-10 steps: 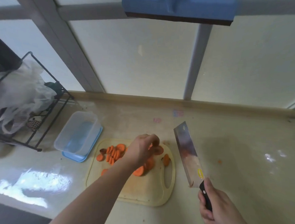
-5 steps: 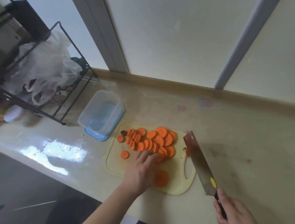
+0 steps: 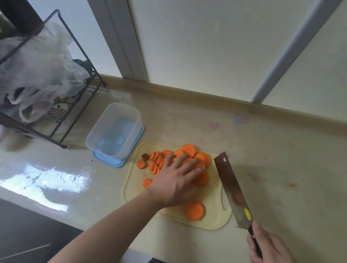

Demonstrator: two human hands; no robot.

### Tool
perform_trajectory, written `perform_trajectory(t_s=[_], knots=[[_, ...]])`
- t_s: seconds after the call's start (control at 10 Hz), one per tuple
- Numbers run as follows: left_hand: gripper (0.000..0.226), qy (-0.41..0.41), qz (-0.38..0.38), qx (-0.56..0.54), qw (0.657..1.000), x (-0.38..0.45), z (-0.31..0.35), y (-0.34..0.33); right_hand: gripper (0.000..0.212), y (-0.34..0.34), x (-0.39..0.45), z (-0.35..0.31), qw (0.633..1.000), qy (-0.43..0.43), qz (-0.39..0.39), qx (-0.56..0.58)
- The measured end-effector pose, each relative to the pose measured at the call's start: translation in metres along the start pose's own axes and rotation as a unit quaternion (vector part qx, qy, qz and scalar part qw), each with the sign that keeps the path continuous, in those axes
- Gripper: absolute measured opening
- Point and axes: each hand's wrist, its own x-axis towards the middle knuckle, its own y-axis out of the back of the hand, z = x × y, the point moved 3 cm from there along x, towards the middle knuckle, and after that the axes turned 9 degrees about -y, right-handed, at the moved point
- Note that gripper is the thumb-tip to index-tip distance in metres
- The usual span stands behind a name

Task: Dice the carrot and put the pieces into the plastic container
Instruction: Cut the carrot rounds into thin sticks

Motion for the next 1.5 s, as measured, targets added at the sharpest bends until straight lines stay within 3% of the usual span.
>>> perform_trajectory(t_s=[0.1,0.2,0.3,0.4,0.5,0.6,0.9,1.0,1.2,1.4,1.5], knots=[[0.051,-0.065,-0.015,-0.070,0.995,-0.019,0.037,-0.011,0.061,-0.015,0.004,-0.024,1.000,-0.002,0.008,-0.018],[0.029,-0.083,-0.037,-0.081,0.992,-0.043,0.061,-0.025,0.056,-0.023,0.072,0.026,0.998,-0.015,-0.021,-0.059],[0.026,-0.001,0.037,-0.108,0.993,-0.063,0.059,-0.026,0.075,-0.095,0.202,0.067,0.975,0.119,-0.058,-0.178],[0.029,0.088,0.102,-0.117,0.984,-0.085,0.051,-0.024,0.045,-0.020,0.099,-0.003,0.930,0.060,-0.090,-0.352],[0.053,0.149,0.137,-0.125,0.971,-0.100,0.050,-0.024,0.067,0.007,0.029,-0.042,0.930,0.126,-0.083,-0.335],[0.055,0.190,0.157,-0.134,0.960,-0.102,0.059,-0.024,0.068,-0.004,0.062,-0.058,0.867,0.128,-0.110,-0.468],[0.032,0.270,0.225,-0.085,0.932,-0.085,0.083,-0.035,0.052,-0.007,0.081,-0.078,0.890,0.146,-0.152,-0.404],[0.033,0.252,0.225,-0.065,0.939,-0.081,0.086,-0.034,0.062,-0.014,0.065,-0.050,0.890,0.166,-0.114,-0.409],[0.037,0.241,0.176,-0.061,0.952,-0.080,0.097,-0.039,0.040,-0.017,0.044,-0.013,0.904,0.152,-0.080,-0.391],[0.038,0.255,0.157,-0.053,0.953,-0.086,0.104,-0.046,0.057,-0.009,0.040,-0.014,0.907,0.175,-0.082,-0.375],[0.039,0.260,0.147,-0.056,0.953,-0.088,0.104,-0.047,0.083,-0.006,0.041,-0.015,0.904,0.181,-0.084,-0.378]])
